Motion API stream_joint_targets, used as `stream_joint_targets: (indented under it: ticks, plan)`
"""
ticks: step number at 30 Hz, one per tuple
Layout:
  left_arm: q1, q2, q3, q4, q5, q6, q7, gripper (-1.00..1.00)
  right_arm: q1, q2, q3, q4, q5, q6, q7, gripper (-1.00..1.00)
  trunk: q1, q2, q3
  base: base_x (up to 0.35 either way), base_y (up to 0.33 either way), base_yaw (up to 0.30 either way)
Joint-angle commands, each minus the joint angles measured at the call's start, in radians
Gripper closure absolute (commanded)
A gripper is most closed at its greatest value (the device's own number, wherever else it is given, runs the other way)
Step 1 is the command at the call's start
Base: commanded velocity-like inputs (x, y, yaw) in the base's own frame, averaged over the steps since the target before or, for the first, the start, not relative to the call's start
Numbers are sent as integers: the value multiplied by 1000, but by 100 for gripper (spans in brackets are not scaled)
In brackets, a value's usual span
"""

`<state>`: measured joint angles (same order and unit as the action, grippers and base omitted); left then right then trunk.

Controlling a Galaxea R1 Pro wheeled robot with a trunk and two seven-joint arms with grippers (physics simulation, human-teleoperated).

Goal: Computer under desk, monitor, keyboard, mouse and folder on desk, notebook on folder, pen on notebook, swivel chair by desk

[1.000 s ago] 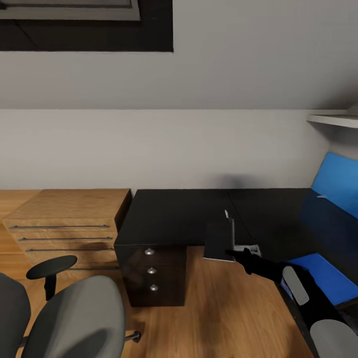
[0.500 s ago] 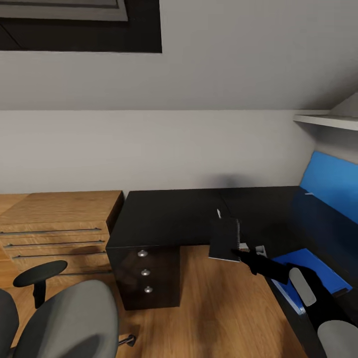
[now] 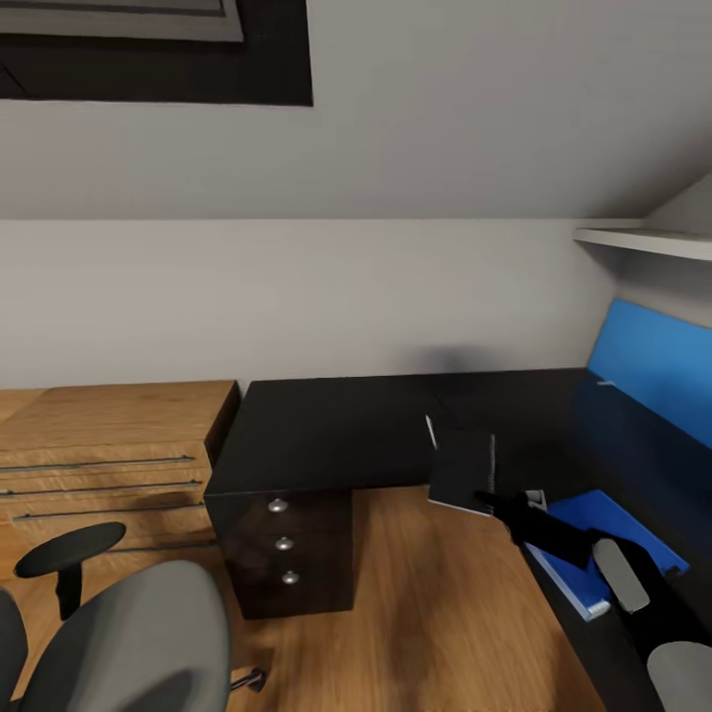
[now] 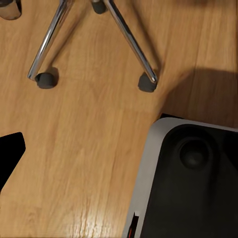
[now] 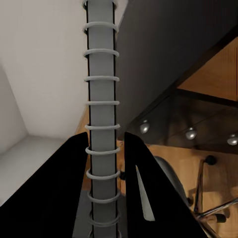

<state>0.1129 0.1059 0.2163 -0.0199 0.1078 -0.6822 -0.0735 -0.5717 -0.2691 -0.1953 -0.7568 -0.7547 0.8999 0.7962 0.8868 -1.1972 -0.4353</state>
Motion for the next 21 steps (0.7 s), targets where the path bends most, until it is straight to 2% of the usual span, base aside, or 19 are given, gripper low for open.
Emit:
stream_joint_targets:
  ticks: [1, 21]
  plan:
    - [1, 0, 0, -2, 10, 0, -8, -100, -1, 1, -3, 1, -2, 4, 3, 100, 0, -1, -1, 0, 0, -241]
    - [1, 1, 0, -2, 10, 0, -6, -100, -2, 3, -7, 2, -9, 0, 0, 100, 0, -1, -1, 0, 0, -281]
